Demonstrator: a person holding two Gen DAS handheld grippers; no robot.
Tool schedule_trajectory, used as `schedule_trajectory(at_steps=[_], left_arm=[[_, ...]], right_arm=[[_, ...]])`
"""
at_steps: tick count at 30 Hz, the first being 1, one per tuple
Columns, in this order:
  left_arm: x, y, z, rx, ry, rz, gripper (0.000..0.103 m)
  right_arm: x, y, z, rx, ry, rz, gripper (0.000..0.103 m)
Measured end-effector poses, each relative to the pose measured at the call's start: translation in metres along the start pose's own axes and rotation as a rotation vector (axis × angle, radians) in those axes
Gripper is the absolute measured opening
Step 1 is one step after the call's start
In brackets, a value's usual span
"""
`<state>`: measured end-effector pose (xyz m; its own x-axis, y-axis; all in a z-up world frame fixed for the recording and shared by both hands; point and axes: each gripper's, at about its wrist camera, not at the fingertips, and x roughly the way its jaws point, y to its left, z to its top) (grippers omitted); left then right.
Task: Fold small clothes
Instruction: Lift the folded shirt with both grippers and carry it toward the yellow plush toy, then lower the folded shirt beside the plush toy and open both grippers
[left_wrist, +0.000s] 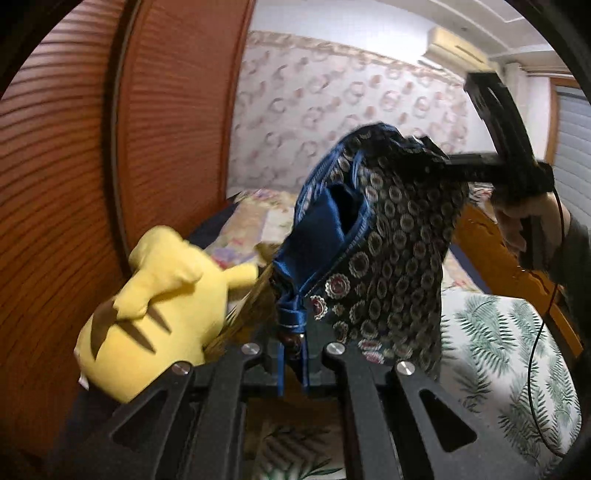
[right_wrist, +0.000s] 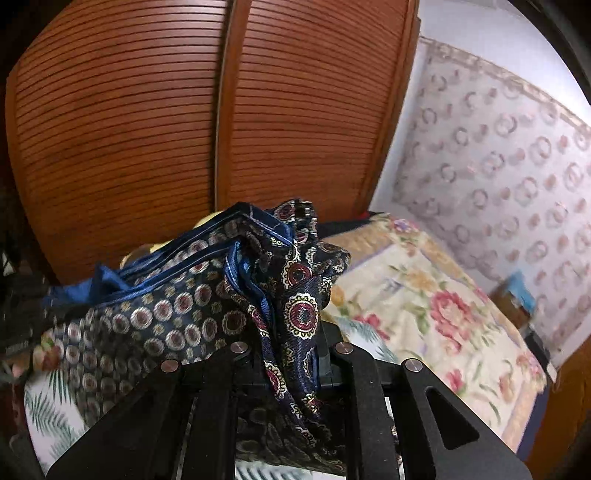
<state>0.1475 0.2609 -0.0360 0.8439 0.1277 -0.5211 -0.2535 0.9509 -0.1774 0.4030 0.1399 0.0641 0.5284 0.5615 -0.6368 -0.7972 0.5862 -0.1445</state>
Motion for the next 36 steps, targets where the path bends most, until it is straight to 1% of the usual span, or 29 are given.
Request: schedule_trajectory(at_steps=[2,3,4,5,7,9,12,14,17,19,20,21,23,25,29,32,34,36], left_arm=[[0.004,0.007,-0.008,-0.009,0.024,0.023,0.004],[0.005,0.010,-0.011,-0.012,0.035,0.025,0.004],[0.009,0.013,-0.014,-0.013,0.046,0.024,0.004],[0.012,0.014,-0.016,-0.010,0.058,0.023,0.004],[0.018,0.015,-0.018,-0.003,0.068,0.023,0.006],[0.012,0.012,-0.016,-0.005,0.069,0.018,0.008],[0.006,0.008,-0.012,-0.004,0.064,0.003,0.013],[0.001,0.006,-0.012,0.006,0.057,0.007,0.015],[-0.007,0.001,-0.010,0.018,0.046,0.020,0.018],[-0.014,-0.002,-0.008,0.018,0.037,0.011,0.020],[-0.017,-0.004,-0.008,0.018,0.033,0.005,0.020],[-0.020,-0.006,-0.008,0.020,0.028,0.001,0.021],[-0.027,-0.011,-0.007,0.035,0.019,0.005,0.022],[-0.033,-0.017,-0.006,0.042,0.013,0.004,0.023],[-0.039,-0.036,-0.006,0.069,0.017,0.020,0.024],[-0.044,-0.055,-0.009,0.111,0.015,0.013,0.024],[-0.047,-0.071,-0.012,0.143,0.012,-0.002,0.024],[-0.051,-0.087,-0.015,0.169,0.004,-0.023,0.024]], right_arm=[[0.024,0.009,0.005,-0.010,0.036,-0.026,0.021],[0.030,0.012,0.007,-0.009,0.045,-0.042,0.033],[0.034,0.013,0.006,-0.003,0.046,-0.063,0.048],[0.035,0.013,0.004,0.016,0.040,-0.088,0.053],[0.030,0.007,-0.002,0.061,0.001,-0.104,0.070],[0.026,0.001,-0.011,0.099,-0.020,-0.104,0.071],[0.032,0.002,-0.027,0.143,-0.017,0.000,0.071],[0.041,0.009,-0.040,0.157,0.011,0.035,0.071],[0.069,0.020,-0.062,0.172,0.086,0.024,0.071],[0.085,0.022,-0.075,0.181,0.123,0.001,0.071],[0.093,0.022,-0.080,0.186,0.129,-0.003,0.072],[0.095,0.022,-0.084,0.198,0.115,-0.006,0.072],[0.090,0.020,-0.087,0.220,0.091,-0.009,0.072],[0.077,0.021,-0.090,0.246,0.083,-0.027,0.072],[0.024,0.017,-0.104,0.288,0.029,-0.080,0.072],[-0.029,0.022,-0.126,0.328,-0.020,-0.127,0.072],[-0.056,0.022,-0.141,0.351,-0.041,-0.156,0.072],[-0.092,0.029,-0.162,0.384,-0.065,-0.188,0.072]])
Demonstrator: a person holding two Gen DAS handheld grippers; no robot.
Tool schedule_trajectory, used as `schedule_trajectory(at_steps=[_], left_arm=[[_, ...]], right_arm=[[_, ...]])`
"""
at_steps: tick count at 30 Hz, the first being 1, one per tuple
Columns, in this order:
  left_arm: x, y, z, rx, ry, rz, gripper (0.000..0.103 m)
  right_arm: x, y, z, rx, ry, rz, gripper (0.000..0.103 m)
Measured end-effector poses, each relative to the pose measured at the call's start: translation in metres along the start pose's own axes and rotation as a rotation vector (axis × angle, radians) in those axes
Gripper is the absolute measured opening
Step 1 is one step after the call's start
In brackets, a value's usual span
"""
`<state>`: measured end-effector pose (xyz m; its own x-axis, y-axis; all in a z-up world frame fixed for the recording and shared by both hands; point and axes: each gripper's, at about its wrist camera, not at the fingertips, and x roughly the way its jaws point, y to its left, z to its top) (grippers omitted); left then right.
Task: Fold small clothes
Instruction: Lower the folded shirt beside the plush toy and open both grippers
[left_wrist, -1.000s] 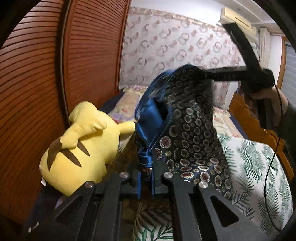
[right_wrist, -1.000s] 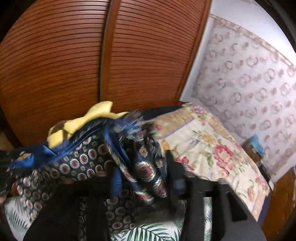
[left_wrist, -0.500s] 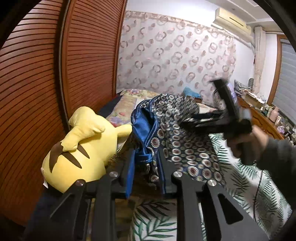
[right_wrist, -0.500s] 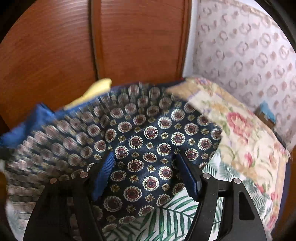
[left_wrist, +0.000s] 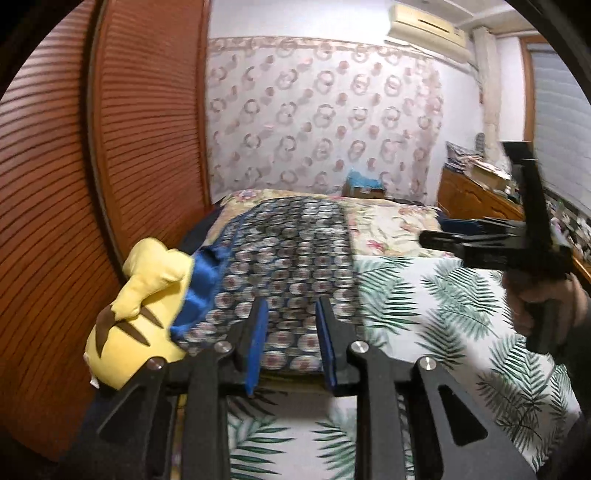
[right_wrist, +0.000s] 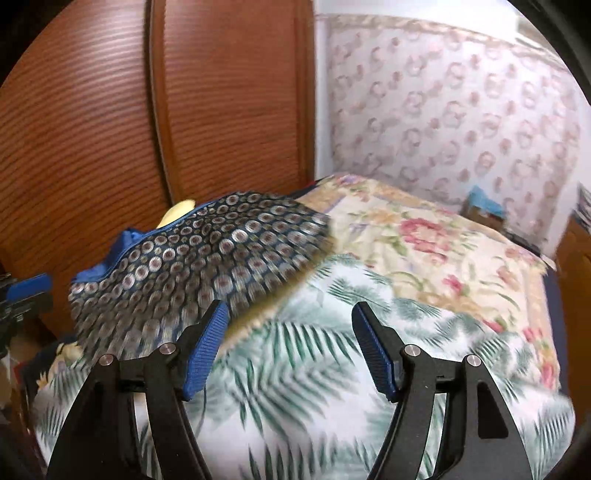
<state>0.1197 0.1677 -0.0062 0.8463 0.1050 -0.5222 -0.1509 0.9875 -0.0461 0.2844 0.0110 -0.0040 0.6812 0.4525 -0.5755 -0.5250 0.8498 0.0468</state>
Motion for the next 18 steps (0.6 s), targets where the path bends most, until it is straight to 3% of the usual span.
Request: schedule_trajectory(at_steps=[7,18], left_arm=[[-0.009,-0.054,0.001,0.048,-0.011,-0.055,0.024],[-0.027,-0.130,0.011,0.126,-0.035,-0.092,0.024]], right_arm=[[-0.092,-0.024,-0.048,0.101,-0.057,-0.117,0.079],[-0.185,-0.052,-0.098,0.206,-0.132,-0.291,0.080]])
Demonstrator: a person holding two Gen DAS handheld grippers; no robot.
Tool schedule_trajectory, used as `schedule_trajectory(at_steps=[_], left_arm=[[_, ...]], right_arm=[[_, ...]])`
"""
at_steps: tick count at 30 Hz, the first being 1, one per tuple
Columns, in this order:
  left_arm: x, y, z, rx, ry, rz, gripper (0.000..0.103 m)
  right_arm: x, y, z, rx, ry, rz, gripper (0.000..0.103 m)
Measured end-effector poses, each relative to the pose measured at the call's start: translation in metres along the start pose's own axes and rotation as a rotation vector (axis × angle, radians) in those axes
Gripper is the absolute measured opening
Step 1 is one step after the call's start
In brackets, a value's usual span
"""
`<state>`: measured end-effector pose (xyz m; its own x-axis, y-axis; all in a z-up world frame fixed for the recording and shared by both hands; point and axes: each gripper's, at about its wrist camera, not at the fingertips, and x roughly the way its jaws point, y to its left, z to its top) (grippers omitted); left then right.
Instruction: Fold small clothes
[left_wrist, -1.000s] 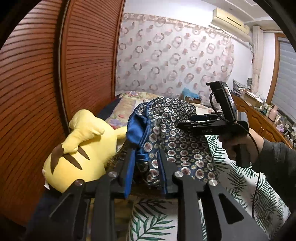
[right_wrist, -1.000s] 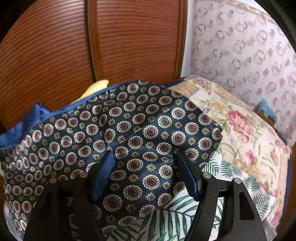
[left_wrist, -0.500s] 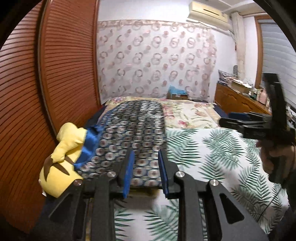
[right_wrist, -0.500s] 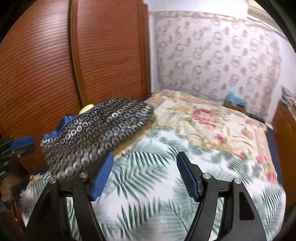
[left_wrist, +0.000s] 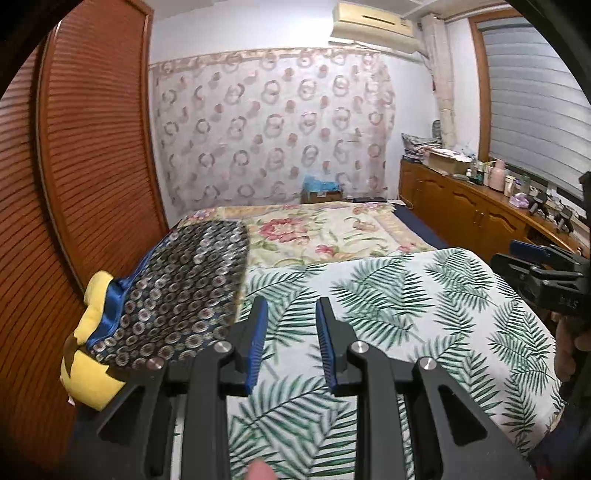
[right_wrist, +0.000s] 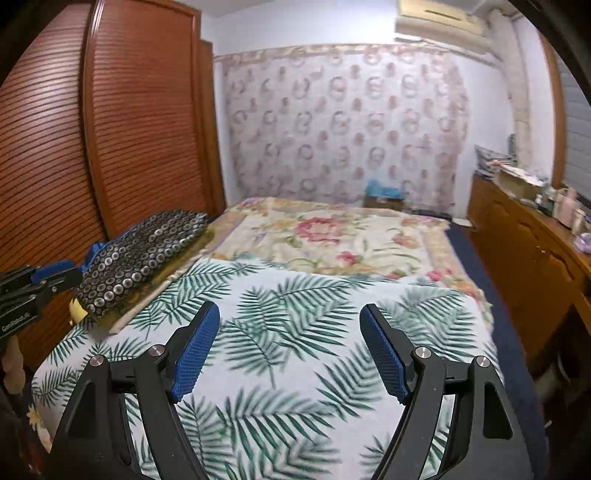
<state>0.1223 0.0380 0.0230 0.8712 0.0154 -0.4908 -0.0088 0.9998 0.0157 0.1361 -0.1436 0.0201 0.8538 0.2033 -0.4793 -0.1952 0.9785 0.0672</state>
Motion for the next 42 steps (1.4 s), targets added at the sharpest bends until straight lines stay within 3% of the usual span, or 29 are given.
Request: schedule_trajectory(at_steps=[8,13,42], left_arm=[[-0.012,-0.031,0.011,0.009,-0.020,-0.050,0.024],[-0.017,-0.036,0.012,0.001,-0.033,-0.034,0.025],[-0.019,-0.034,0.009,-0.010,-0.037,-0.026,0.025]], right_arm=[[-0.053,-0.021,-0.006,0.075,-0.075,-0.055,0.080],[-0.069,-0.023,-0.007,0.080,-0.100,-0.062,0.080],[-0.065,-0.026,-0.012,0.080,-0.100,-0.090,0.080]])
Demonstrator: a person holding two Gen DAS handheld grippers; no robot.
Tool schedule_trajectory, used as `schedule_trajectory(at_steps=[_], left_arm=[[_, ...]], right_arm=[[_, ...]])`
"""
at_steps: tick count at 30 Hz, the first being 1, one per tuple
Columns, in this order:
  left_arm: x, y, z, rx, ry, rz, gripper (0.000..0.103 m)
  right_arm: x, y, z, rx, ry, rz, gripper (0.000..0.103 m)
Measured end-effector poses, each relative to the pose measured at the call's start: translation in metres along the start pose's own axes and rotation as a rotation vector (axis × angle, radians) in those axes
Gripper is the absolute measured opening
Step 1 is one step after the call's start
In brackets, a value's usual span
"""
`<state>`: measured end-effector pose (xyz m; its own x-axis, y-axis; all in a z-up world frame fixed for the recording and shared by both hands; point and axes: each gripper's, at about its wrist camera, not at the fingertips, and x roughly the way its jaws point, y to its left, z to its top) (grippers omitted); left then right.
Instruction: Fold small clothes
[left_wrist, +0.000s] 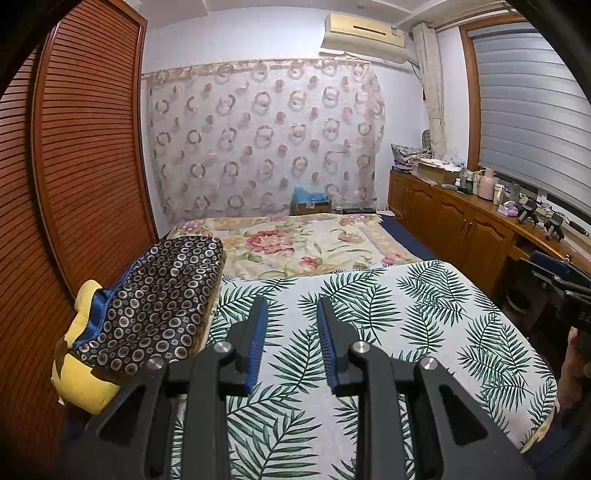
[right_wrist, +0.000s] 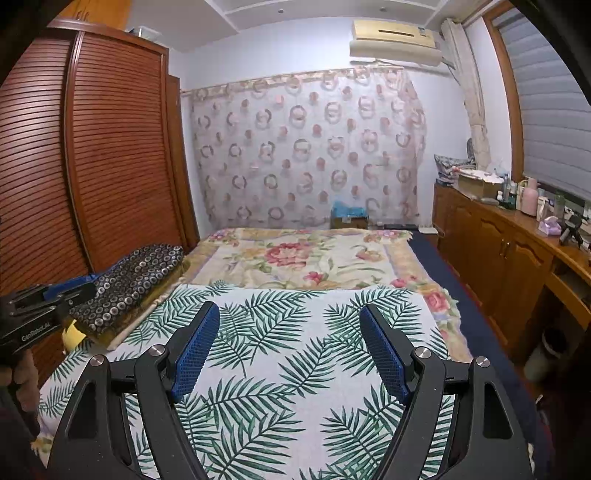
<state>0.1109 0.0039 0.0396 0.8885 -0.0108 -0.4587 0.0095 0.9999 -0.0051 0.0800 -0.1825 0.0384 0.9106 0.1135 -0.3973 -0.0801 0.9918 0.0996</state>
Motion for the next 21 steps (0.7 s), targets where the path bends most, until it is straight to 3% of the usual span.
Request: schedule_trajectory(at_steps=[21], left_arm=[[-0.0010,-0.0014,-0.0010,-0.001,-0.001,0.000,0.026]], right_arm=[[0.0006,-0.0009,-0.0002,0.002,-0.001,0.000,0.080]])
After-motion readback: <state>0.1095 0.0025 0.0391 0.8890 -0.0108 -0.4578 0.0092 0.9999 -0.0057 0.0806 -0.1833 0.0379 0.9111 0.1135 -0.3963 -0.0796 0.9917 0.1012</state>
